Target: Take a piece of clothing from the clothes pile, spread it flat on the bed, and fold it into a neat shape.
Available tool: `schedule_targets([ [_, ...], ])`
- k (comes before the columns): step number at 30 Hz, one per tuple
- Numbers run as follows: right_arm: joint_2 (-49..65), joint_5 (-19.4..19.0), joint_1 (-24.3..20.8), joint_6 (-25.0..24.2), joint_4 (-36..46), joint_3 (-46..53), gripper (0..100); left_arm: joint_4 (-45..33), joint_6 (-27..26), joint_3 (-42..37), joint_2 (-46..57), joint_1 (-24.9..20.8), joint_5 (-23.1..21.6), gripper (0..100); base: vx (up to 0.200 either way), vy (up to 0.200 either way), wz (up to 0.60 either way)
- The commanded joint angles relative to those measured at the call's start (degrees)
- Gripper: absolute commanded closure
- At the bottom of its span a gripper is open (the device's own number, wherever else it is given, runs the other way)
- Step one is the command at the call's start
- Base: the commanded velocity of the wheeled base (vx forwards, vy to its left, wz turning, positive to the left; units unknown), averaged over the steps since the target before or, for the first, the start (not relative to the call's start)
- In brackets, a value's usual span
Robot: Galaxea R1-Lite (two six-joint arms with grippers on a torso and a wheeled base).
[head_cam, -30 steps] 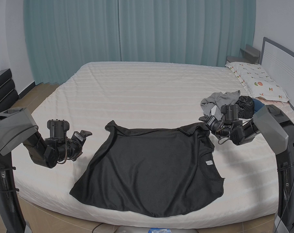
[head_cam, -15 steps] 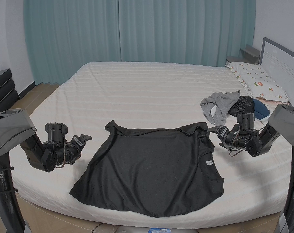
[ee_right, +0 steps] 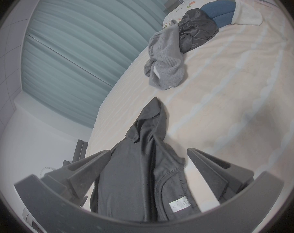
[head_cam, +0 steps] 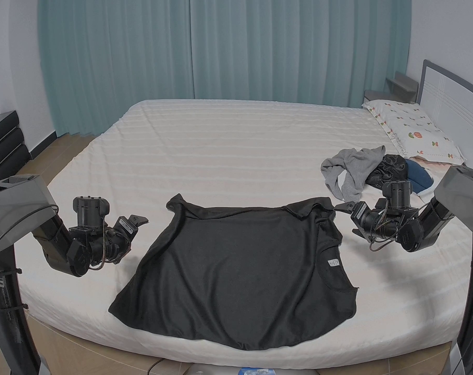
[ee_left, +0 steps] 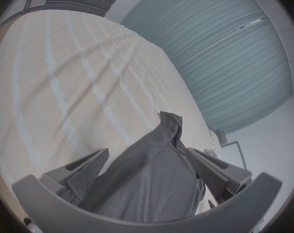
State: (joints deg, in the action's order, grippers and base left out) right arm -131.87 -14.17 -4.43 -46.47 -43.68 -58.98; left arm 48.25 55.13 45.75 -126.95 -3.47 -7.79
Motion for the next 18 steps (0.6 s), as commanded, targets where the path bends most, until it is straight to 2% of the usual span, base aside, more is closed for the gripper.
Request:
schedule_targets([
  [1, 0.03, 0.02, 0.03, -0.02, 0.0, 0.0, 0, 0.0, -0.02, 0.04, -0.05, -0.04, -0.03, 0, 0.0, 0.0, 0.0],
  [18, 0.03, 0.1, -0.5, -0.02, -0.09, 0.0, 0, 1.23, 2.18, 0.39, 0.04, 0.49, -0.12, 0, 0.0, 0.0, 0.0],
])
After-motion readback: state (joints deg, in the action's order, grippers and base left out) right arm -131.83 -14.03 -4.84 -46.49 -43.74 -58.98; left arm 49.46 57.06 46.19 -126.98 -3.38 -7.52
